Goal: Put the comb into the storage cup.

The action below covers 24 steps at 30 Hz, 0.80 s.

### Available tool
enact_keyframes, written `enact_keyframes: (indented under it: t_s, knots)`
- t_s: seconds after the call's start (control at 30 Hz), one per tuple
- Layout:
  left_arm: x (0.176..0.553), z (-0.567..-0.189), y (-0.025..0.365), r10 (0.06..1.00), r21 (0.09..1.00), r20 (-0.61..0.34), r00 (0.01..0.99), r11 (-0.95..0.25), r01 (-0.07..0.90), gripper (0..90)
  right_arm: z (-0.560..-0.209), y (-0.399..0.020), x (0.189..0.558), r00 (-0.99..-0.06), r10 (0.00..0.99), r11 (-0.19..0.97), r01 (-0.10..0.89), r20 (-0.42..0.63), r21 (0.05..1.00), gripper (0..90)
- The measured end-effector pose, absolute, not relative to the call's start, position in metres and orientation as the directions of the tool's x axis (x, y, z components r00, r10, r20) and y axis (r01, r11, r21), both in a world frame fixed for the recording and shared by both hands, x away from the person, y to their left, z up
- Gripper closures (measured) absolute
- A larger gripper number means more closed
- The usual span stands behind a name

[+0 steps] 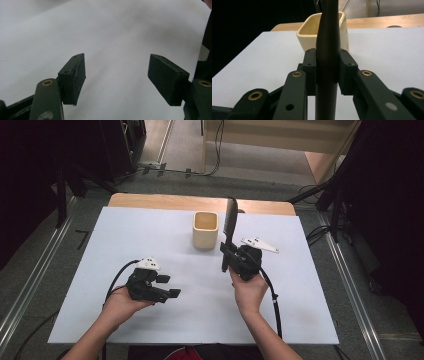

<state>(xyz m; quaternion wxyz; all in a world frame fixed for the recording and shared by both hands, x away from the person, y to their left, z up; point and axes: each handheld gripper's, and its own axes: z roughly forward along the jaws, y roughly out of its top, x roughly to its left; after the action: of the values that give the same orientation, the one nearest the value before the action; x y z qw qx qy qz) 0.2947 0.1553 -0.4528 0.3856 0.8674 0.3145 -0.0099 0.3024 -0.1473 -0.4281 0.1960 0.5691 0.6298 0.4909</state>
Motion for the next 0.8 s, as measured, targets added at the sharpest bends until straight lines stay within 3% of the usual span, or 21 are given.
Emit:
enact_keyframes:
  t_s: [0.8]
  knots:
    - [0.291,-0.458,0.179,0.577,0.643,-0.260,0.774,-0.495,0.585,31.7,-0.406,-0.138,0.324,-0.292,0.894,-0.154,0.514,0.341,0.844,70.0]
